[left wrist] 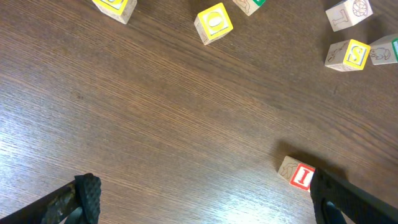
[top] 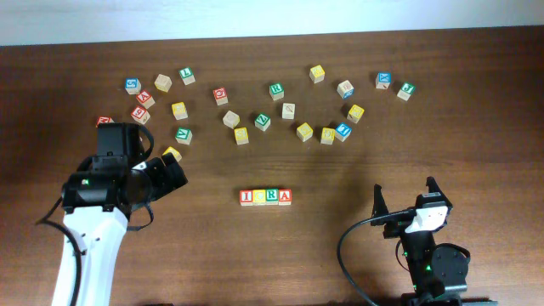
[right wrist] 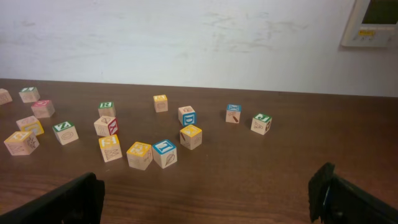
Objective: Spell out ICRA
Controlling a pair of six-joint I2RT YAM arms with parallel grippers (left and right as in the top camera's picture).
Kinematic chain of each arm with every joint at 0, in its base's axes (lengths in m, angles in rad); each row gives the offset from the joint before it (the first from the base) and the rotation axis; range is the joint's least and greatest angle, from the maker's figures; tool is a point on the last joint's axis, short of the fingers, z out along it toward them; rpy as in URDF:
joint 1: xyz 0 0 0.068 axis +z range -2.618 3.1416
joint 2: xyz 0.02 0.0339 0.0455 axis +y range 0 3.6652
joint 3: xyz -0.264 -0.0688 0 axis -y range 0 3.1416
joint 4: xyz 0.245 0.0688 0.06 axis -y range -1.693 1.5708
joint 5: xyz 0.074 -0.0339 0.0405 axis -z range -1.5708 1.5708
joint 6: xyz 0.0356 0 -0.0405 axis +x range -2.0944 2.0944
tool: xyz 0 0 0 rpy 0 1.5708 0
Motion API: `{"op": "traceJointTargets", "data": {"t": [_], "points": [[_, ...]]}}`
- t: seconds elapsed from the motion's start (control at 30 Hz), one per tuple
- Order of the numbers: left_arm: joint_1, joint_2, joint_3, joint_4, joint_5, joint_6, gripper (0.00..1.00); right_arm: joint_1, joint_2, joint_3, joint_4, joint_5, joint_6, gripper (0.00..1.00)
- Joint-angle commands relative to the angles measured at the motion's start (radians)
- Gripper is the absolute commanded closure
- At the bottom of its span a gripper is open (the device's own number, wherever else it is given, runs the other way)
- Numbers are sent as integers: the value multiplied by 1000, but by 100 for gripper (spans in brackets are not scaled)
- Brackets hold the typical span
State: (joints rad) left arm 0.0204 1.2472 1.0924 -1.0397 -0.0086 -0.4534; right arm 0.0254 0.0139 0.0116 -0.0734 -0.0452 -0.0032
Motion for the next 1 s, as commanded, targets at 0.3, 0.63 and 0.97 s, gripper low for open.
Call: {"op": "traceJointTargets", "data": {"t": [0.3, 0.63, 0.97], "points": [[5, -177, -105, 187, 132, 360, 1, -6, -10, -6, -2, -6, -3, 2], [5, -663, -355, 243, 145, 399, 1, -6, -10, -6, -2, -6, -4, 2], [5, -788, -395, 217, 162, 494, 1, -6, -10, -6, -2, -6, -4, 2]]}}
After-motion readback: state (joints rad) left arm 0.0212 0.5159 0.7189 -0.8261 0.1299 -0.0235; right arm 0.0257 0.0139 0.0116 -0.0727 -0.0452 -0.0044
